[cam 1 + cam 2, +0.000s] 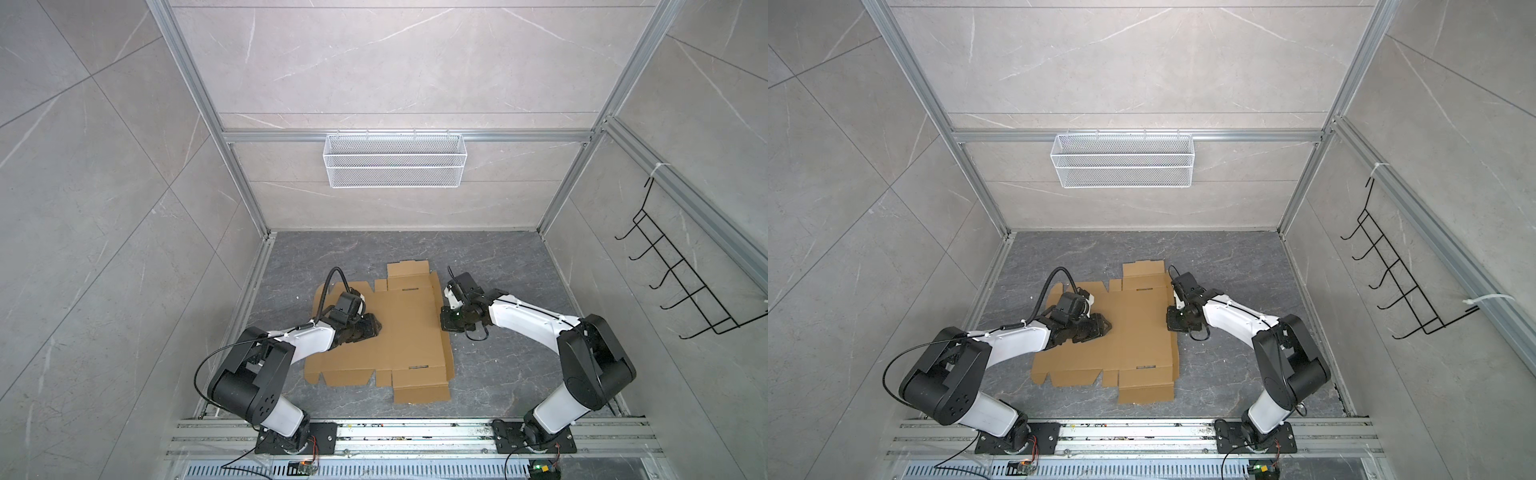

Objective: Fold the paper box
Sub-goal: 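Raise the side panel with the right gripper, folding it up toward the left gripper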

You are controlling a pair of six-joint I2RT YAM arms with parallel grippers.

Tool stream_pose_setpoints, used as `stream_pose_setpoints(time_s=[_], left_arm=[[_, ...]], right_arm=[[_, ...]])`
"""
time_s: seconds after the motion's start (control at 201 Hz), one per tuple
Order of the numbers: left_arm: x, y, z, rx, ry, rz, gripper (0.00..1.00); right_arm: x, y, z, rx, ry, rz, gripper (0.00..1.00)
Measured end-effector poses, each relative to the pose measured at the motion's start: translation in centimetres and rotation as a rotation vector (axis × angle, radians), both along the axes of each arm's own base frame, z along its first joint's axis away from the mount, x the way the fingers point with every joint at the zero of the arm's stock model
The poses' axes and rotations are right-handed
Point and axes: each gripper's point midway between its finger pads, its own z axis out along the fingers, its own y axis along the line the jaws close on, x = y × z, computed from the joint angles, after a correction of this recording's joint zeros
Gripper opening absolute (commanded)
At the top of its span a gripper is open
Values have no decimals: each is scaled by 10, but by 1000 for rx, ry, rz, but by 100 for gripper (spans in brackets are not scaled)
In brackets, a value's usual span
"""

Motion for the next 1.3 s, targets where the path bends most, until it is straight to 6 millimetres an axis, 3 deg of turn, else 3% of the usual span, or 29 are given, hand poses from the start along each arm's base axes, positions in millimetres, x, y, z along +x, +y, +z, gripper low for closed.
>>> stream_pose_setpoints(time_s=[0.264, 0.418, 0.677, 0.856, 1.15, 1.304], left_arm=[[-43, -16, 2, 6, 94, -101, 48], [-57, -24, 3, 13, 117, -139, 48], [-54, -45, 5, 7, 120, -172, 48], [-57, -53, 2, 3, 122, -185, 48], [-49, -70, 1, -26, 107, -187, 47], [-45, -79, 1, -34, 100, -199, 47]], right_arm=[[15, -10, 51, -204, -102, 121, 7], [13, -11, 79, -320, -152, 193, 6], [14, -5, 106, -485, -226, 242, 5], [12, 1, 116, -461, -225, 253, 4], [1, 33, 147, -353, -249, 313, 2], [-9, 57, 141, -358, -252, 369, 0]])
